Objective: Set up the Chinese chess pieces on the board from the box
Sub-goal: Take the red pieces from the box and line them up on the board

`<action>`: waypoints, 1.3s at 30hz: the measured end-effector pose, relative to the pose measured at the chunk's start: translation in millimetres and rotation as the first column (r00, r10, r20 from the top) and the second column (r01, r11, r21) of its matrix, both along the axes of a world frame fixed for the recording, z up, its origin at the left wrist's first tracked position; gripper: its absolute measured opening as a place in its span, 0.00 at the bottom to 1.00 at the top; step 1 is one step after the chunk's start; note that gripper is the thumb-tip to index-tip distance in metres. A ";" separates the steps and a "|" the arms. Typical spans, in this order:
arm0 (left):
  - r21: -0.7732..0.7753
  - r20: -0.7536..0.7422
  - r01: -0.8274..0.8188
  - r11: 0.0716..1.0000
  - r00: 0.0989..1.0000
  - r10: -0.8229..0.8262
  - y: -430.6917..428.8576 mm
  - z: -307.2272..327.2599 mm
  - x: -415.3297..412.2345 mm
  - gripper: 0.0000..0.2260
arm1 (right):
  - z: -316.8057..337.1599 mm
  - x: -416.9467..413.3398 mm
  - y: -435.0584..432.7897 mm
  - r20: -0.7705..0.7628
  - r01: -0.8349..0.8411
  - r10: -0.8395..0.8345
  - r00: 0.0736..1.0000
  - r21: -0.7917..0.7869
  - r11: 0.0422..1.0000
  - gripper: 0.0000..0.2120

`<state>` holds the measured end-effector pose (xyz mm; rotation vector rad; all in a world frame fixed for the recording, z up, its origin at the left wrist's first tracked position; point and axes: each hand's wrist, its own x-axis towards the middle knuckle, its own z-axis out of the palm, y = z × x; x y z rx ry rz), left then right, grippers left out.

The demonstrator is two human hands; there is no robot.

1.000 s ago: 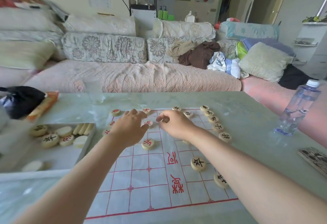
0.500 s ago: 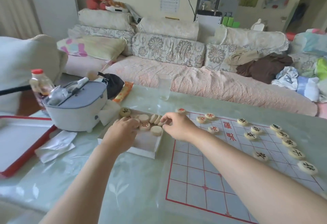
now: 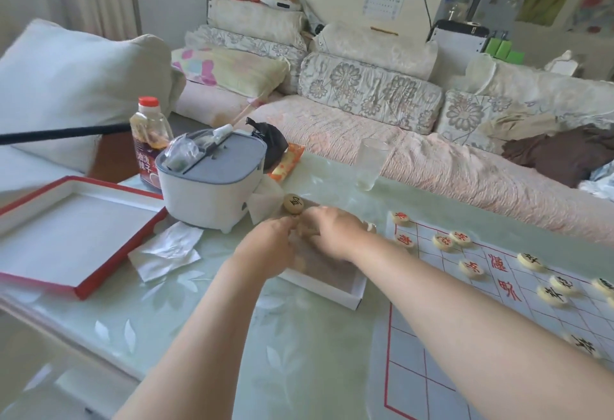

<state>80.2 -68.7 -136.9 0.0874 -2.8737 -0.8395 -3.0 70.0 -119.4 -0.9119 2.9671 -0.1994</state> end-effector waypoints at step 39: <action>0.242 -0.042 -0.085 0.966 0.994 0.098 -10.2 9.1 10.7 0.23 | -8.3 34.7 30.8 0.226 0.098 -0.062 0.972 -0.149 0.984 0.19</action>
